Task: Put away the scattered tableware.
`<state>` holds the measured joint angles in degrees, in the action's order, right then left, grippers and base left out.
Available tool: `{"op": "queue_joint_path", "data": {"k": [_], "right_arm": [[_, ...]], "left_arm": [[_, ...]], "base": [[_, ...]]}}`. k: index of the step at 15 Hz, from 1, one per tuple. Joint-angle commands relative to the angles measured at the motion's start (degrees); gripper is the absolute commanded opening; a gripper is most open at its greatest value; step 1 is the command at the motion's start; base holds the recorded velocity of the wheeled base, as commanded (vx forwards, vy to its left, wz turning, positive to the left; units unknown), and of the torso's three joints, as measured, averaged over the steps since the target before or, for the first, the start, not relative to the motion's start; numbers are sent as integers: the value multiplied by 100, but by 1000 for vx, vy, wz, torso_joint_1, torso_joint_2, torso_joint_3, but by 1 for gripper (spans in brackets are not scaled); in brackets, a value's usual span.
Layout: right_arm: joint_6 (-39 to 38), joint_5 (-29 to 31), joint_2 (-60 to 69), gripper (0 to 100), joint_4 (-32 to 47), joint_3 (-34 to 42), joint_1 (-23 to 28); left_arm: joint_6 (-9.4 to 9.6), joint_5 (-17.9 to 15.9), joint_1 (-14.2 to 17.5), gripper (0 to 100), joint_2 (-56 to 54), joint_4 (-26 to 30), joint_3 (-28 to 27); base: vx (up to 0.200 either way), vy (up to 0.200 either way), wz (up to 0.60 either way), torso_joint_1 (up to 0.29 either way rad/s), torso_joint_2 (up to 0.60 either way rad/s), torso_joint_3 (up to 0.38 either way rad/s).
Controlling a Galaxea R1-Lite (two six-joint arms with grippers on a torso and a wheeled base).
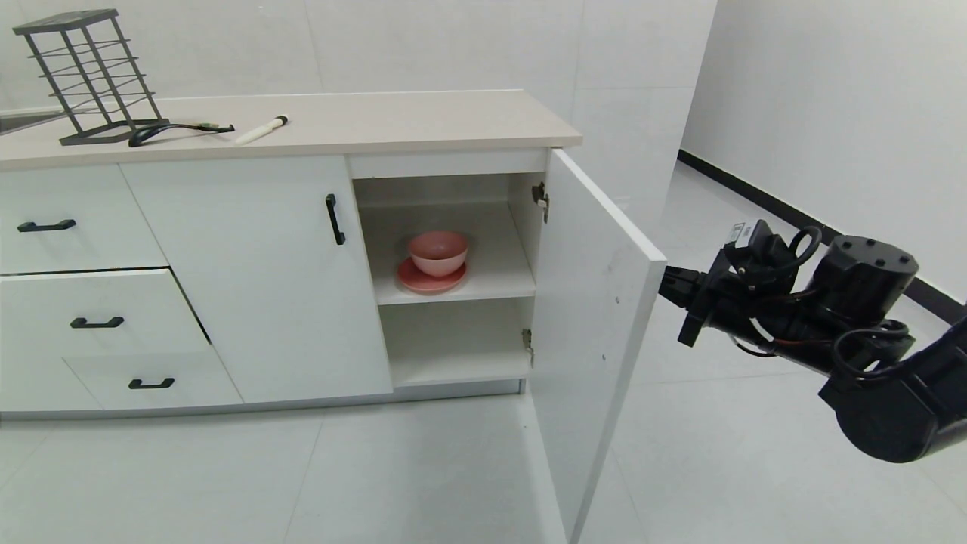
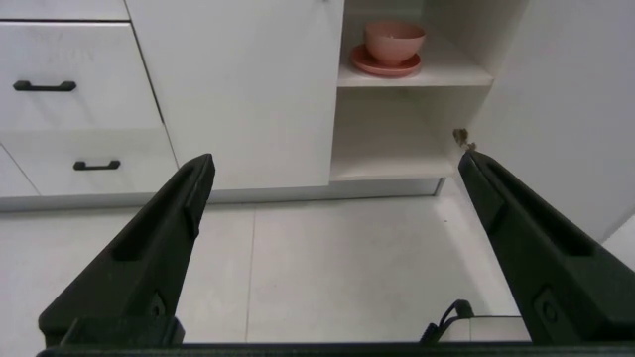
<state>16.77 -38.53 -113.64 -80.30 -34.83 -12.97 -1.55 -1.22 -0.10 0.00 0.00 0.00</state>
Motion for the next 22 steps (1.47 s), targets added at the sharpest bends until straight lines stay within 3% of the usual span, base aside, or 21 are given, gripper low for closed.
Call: {"op": "queue_joint_path", "data": {"k": [1, 11, 22], "right_arm": [[1, 13, 17, 0, -47, -6, -171], [36, 65, -545, 0, -21, -789, -1111], [1, 276, -1433, 0, -12, -2186, -1357]], "left_arm": [[-3, -1, 1, 100, 0, 0, 0], [32, -10, 1, 100, 0, 0, 0], [-3, -1, 1, 100, 0, 0, 0]], "base": [[0, 0, 0, 0, 0, 0], [0, 0, 0, 0, 0, 0], [0, 0, 0, 0, 0, 0]]}}
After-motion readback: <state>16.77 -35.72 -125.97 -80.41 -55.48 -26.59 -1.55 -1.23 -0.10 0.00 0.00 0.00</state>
